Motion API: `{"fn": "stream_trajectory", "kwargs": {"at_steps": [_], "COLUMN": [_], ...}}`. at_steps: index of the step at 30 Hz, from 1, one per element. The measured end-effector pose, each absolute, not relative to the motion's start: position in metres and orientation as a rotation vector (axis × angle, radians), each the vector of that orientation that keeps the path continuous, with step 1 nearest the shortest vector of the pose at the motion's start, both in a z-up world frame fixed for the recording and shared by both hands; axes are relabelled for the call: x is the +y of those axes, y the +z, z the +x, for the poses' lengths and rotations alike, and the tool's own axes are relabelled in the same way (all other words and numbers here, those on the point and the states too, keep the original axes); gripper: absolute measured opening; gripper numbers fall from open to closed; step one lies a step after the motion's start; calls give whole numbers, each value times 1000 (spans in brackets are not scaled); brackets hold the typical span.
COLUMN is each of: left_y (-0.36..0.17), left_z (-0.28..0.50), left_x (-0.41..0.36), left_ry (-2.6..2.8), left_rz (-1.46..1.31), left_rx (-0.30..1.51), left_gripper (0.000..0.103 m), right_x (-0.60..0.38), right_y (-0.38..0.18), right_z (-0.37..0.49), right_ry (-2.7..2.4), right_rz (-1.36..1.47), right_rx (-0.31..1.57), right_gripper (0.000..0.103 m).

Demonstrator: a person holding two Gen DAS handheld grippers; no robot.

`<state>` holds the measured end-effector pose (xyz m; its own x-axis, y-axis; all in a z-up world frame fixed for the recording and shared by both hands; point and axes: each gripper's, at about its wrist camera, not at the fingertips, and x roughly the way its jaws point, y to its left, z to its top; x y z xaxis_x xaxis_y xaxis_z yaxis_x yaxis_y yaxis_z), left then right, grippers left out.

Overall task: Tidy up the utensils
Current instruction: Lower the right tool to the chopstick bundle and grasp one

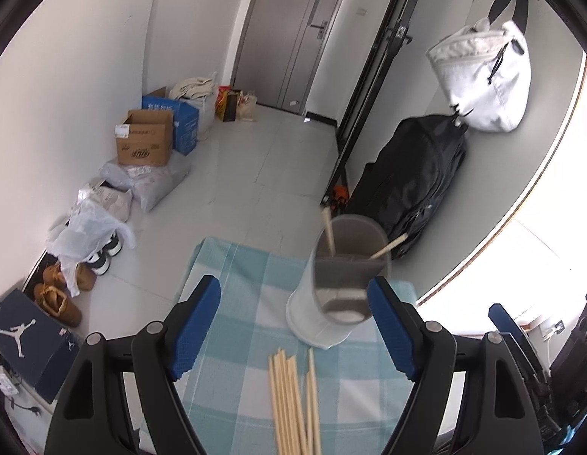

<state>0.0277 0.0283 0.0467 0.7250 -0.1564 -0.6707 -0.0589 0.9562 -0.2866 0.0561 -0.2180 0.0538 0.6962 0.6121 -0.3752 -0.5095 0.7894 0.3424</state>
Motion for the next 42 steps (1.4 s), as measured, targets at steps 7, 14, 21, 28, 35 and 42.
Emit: {"fn": "stream_trajectory", "kwargs": {"at_steps": [7, 14, 21, 28, 35, 42], "left_y": [-1, -41, -52, -60, -72, -76], "left_z": [22, 29, 29, 28, 28, 28], "left_x": [38, 55, 71, 77, 90, 107], "left_ry": [7, 31, 70, 59, 67, 91], "left_rz": [-285, -301, -290, -294, -317, -391], "left_rx": [791, 847, 836, 843, 879, 896], "left_gripper": [77, 77, 77, 77, 77, 77], "right_x": [-203, -186, -157, -133, -105, -85], "right_y": [7, -38, -89, -118, -132, -130], "right_z": [58, 72, 102, 125, 133, 132], "right_ry": [634, 619, 583, 517, 474, 444], "right_rz": [194, 159, 113, 19, -149, -284], "right_rx": [663, 843, 1082, 1169, 1211, 1217], "right_gripper": [95, 92, 84, 73, 59, 29]}}
